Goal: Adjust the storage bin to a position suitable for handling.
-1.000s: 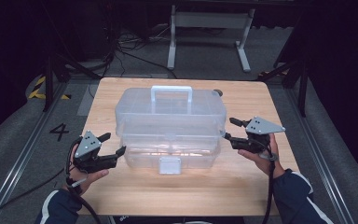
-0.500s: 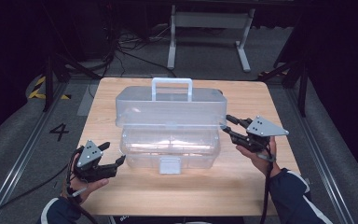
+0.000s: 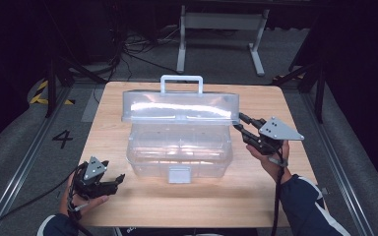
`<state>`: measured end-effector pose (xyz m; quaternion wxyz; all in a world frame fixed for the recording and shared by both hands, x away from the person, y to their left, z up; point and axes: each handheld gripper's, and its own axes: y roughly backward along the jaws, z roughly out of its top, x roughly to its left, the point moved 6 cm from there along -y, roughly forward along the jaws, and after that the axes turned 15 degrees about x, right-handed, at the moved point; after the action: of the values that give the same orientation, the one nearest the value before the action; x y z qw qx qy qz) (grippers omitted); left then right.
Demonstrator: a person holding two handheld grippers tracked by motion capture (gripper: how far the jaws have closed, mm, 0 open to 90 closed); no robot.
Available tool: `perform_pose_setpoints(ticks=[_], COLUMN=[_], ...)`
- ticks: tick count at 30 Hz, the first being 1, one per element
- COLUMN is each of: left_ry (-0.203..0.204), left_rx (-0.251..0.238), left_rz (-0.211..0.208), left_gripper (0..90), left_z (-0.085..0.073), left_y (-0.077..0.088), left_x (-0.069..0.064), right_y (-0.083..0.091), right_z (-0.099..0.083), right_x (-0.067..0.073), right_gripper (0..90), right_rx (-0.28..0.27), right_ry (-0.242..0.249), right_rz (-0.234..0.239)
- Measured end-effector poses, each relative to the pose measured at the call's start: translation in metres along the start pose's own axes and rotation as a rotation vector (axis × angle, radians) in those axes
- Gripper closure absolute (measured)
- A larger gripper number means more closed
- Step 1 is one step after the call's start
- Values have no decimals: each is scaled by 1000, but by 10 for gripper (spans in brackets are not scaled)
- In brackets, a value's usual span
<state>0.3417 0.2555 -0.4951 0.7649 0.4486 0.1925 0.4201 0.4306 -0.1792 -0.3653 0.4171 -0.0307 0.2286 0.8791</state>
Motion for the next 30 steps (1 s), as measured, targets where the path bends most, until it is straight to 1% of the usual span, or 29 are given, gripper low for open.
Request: perform_pose_setpoints(ticks=[1,2,5,6,7,9,10,11,12,13,16,18,19,20,21,22,24,25,26,29,30], left_ry=[4,0,3,-8,-13,-31,-32,-24,-34,-34,-23,-19,-19,-10,2,13,14,6,8,16,25], left_rx=[15,25,38,41,51,49,57,63,70,81,96,96,96,89,85,81,85,77,58,55,58], left_rz=[-1,-1,-4,-11,-15,-23,-31,-42,-43,-50,-62,-63,-63,-60,-77,-84,-90,-88,-92,-94,-87], left_gripper=[252,253,246,246,236,234,233,233,233,233,230,222,221,219,215,214,212,212,189,172,166], left_z=[-2,-4,-6,-6,-6,-5,-6,-6,-7,-8,-10,-9,-9,-9,-10,-10,-11,-11,-12,-12,-12], left_y=[-2,-4,-8,-9,-10,-12,-13,-15,-17,-19,-23,-23,-23,-24,-25,-25,-25,-26,-27,-28,-28], left_x=[1,3,4,3,2,0,-2,-3,-3,-3,-3,-2,-2,-1,-1,-2,-1,0,2,1,1], right_y=[0,-1,-1,-1,-2,-3,-3,-4,-4,-5,-7,-8,-9,-10,-10,-11,-11,-12,-13,-14,-14], right_z=[1,2,5,6,7,9,10,11,12,13,17,20,21,21,22,23,24,25,27,29,32], right_x=[-1,-1,-2,-2,-2,-4,-6,-6,-7,-9,-11,-13,-14,-15,-16,-17,-19,-19,-21,-22,-25], right_gripper=[704,705,713,715,717,723,723,724,725,727,733,734,732,733,733,732,734,736,738,733,725], right_rx=[0,3,11,15,12,5,1,-3,-3,-8,-8,-9,-12,-12,-12,-12,-10,-11,-11,-13,-29], right_ry=[-11,-17,-16,-13,-19,-28,-23,-31,-28,-33,-33,-33,-38,-45,-49,-52,-54,-57,-54,-57,-61], right_rz=[-1,0,-12,-18,-23,-28,-30,-29,-29,-35,-50,-54,-52,-45,-43,-41,-41,-45,-54,-55,-43])
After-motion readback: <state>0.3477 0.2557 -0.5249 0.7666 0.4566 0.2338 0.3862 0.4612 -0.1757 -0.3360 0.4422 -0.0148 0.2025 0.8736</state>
